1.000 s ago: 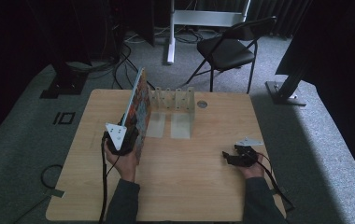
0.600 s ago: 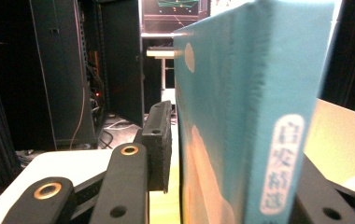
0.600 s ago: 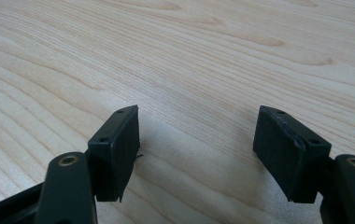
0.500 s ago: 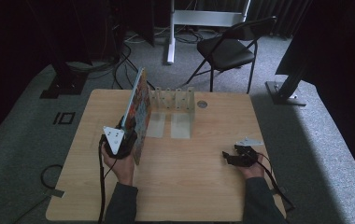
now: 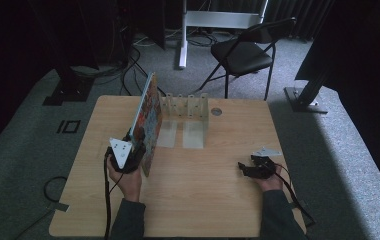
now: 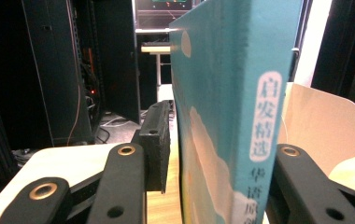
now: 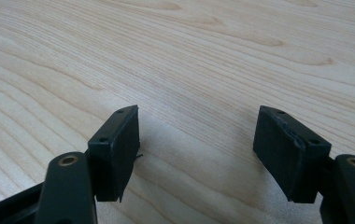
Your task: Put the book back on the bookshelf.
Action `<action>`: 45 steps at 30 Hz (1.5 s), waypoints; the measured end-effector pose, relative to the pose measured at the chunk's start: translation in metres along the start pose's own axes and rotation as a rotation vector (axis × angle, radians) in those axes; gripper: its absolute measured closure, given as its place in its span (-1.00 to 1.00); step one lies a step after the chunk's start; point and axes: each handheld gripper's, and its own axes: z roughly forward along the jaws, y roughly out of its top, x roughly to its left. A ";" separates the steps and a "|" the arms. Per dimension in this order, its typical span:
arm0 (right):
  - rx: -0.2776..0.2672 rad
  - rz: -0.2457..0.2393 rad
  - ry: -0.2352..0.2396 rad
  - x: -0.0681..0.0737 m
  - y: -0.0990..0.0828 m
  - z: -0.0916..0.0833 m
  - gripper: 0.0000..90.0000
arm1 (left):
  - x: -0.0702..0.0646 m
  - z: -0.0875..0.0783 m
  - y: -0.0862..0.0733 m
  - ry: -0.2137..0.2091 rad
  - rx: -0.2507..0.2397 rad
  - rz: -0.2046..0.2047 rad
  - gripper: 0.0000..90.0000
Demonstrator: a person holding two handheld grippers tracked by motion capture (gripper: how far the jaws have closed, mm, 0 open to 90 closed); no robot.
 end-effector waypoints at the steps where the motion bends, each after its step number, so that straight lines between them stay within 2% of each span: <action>1: 0.000 0.000 0.000 0.000 0.000 0.000 -0.30 | 0.000 0.000 0.000 -0.003 0.001 -0.001 0.39; 19: 0.000 0.000 0.000 0.000 0.000 0.000 -0.31 | 0.003 -0.008 -0.008 -0.050 0.040 0.007 0.36; 45: 0.000 0.000 0.000 0.000 0.000 0.000 -0.30 | 0.009 -0.014 -0.015 -0.072 0.074 0.017 0.34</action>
